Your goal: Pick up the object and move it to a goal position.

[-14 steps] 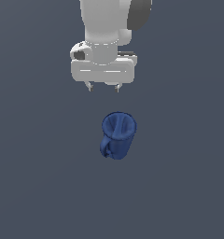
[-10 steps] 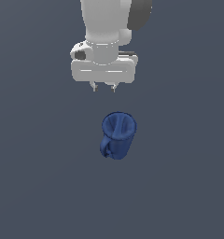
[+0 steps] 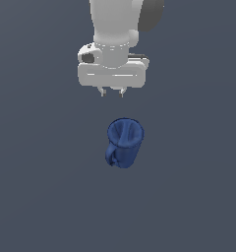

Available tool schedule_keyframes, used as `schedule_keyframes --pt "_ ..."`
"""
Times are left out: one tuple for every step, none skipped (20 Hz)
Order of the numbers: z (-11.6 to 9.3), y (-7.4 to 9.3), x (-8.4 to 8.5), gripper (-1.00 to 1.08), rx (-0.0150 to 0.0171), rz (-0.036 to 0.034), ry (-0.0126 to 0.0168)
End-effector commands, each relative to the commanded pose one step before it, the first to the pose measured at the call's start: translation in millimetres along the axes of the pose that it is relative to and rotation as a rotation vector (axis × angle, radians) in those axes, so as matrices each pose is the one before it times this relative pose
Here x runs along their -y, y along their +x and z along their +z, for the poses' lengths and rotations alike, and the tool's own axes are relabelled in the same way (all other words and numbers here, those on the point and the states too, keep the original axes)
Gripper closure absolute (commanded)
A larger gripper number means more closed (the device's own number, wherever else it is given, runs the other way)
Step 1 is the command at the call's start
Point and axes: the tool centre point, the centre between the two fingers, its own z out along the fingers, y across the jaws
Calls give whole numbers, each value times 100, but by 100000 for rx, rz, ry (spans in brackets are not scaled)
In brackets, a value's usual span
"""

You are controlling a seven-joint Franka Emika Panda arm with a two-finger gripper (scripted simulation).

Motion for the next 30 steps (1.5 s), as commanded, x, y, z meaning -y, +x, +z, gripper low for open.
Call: schedule_keyframes --pt "10 287 -42 -20 308 1014 131" --pt "2 172 -21 -20 179 620 87" --pt "3 198 -19 -20 204 702 96" --pt "5 224 -22 -20 233 800 109" --pt "7 248 -23 -20 260 889 120" --pt "9 272 -21 -20 287 975 130" --pt "12 297 -22 -20 317 1072 141" --pt "15 323 -20 -20 346 1166 150" --pt "19 347 -18 -20 377 1260 160" --pt "24 372 -14 -20 407 1354 168" --pt "30 396 -10 -20 438 1447 175" --pt "36 419 -6 -20 470 1542 182" --pt "43 441 2 -20 501 1633 187" --pt "51 462 10 -20 533 1722 191" --pt "60 482 17 -20 565 1814 195" --pt "69 496 27 -20 591 1881 194" --pt "76 491 35 -20 596 1881 186" --pt "83 484 44 -20 598 1873 177" --pt "90 476 53 -20 600 1865 167" --pt "97 469 60 -20 602 1858 158" --pt "103 461 68 -20 604 1849 149" --pt "110 453 74 -20 606 1842 139" --pt "117 444 82 -20 607 1833 130" --pt "123 436 88 -20 609 1825 120" --pt "130 427 95 -20 610 1816 110" --pt "137 419 100 -20 611 1808 100" --pt "144 410 105 -20 612 1800 91" --pt "150 400 111 -20 613 1790 80" --pt "157 391 116 -20 613 1782 70" --pt "163 381 120 -20 614 1773 60"
